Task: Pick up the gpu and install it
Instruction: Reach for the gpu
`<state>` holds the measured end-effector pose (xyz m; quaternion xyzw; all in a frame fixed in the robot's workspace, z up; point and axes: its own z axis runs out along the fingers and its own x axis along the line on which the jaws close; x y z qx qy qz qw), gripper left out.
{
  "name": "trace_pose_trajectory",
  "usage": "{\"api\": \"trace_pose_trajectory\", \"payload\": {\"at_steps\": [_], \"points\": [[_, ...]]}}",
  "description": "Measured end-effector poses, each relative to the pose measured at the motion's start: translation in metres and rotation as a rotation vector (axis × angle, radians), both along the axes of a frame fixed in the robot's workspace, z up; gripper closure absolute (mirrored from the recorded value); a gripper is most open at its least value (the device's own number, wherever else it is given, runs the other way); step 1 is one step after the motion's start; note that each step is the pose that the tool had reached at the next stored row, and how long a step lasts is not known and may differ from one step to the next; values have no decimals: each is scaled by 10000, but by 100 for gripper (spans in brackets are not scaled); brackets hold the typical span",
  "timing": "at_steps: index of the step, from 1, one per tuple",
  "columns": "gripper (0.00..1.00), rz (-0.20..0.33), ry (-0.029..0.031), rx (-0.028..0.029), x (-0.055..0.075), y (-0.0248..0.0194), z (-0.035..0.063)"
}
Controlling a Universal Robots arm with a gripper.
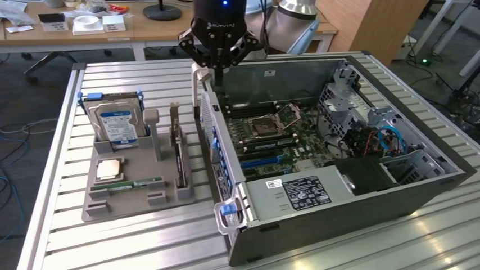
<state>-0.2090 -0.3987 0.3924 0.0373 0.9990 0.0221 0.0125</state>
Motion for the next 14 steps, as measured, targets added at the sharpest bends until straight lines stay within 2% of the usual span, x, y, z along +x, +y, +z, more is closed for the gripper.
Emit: {"api": "trace_pose_trajectory", "payload": {"at_steps": [14], "points": [[89,0,1,0,-150,1,0]]}}
